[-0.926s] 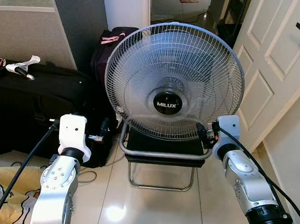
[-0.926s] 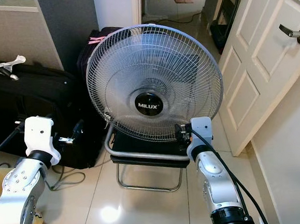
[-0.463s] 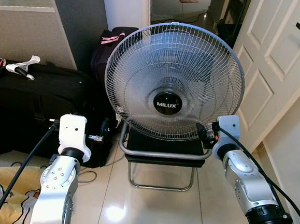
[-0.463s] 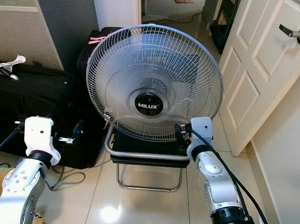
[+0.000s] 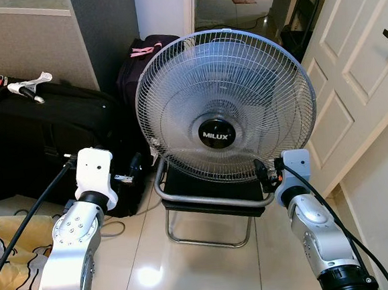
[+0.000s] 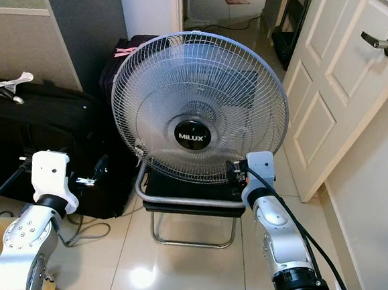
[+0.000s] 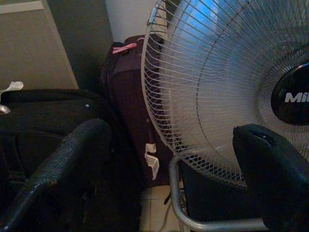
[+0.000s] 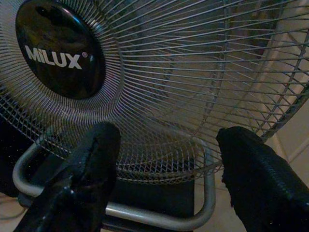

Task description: Clean up the room

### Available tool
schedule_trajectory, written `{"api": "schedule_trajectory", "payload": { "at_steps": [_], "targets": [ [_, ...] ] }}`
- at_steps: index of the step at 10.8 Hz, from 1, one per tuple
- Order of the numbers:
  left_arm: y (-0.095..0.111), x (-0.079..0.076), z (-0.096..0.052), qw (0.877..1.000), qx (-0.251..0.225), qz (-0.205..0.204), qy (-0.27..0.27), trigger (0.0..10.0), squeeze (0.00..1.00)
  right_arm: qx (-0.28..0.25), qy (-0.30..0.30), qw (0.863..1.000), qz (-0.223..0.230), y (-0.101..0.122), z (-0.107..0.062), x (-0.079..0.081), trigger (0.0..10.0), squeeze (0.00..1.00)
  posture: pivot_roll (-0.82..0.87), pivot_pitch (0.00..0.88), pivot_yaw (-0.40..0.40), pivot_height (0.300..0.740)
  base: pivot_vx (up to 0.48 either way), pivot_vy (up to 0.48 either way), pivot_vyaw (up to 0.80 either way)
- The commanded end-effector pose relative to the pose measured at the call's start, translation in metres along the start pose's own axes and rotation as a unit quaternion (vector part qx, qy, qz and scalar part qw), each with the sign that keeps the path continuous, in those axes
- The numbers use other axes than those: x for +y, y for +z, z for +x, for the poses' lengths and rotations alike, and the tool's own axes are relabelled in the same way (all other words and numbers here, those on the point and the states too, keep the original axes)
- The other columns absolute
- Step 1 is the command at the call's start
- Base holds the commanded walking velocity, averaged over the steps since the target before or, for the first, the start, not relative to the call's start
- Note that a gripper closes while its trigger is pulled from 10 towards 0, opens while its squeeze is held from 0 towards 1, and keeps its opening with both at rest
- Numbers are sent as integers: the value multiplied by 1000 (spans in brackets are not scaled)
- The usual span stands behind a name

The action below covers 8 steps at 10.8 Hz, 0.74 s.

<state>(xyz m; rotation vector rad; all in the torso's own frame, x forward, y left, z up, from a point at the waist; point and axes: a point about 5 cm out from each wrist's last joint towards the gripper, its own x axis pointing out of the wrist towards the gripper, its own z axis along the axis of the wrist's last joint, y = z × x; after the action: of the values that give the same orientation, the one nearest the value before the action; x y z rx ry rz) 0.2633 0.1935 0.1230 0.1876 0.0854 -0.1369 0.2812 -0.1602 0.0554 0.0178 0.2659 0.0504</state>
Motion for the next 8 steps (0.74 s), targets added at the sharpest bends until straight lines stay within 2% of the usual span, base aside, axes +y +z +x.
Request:
{"api": "schedule_trajectory", "payload": {
  "at_steps": [1, 5, 6, 7, 8],
  "targets": [
    [-33, -18, -6, 986, 102, -124, 48, 10000, 0, 2, 48, 997, 61, 18, -13, -16, 10000, 0, -65, 0, -56, 740, 0, 0, 0],
    [-33, -18, -6, 986, 102, -124, 48, 10000, 0, 2, 48, 997, 61, 18, -13, -16, 10000, 0, -65, 0, -56, 740, 0, 0, 0],
    [-26, -11, -7, 992, 90, -79, 43, 10000, 0, -27, 66, 994, 82, 17, -19, -6, 10000, 0, -49, 0, -51, 740, 0, 0, 0],
    [-19, -8, -6, 994, 77, -69, 41, 10000, 0, -43, 31, 998, 30, 23, -23, -8, 10000, 0, -57, 0, -50, 740, 0, 0, 0],
    [-17, -8, -6, 994, 72, -67, 42, 10000, 0, -9, -4, 1000, 9, 17, -23, -13, 10000, 0, -60, 0, -47, 740, 0, 0, 0]
  ]
}}
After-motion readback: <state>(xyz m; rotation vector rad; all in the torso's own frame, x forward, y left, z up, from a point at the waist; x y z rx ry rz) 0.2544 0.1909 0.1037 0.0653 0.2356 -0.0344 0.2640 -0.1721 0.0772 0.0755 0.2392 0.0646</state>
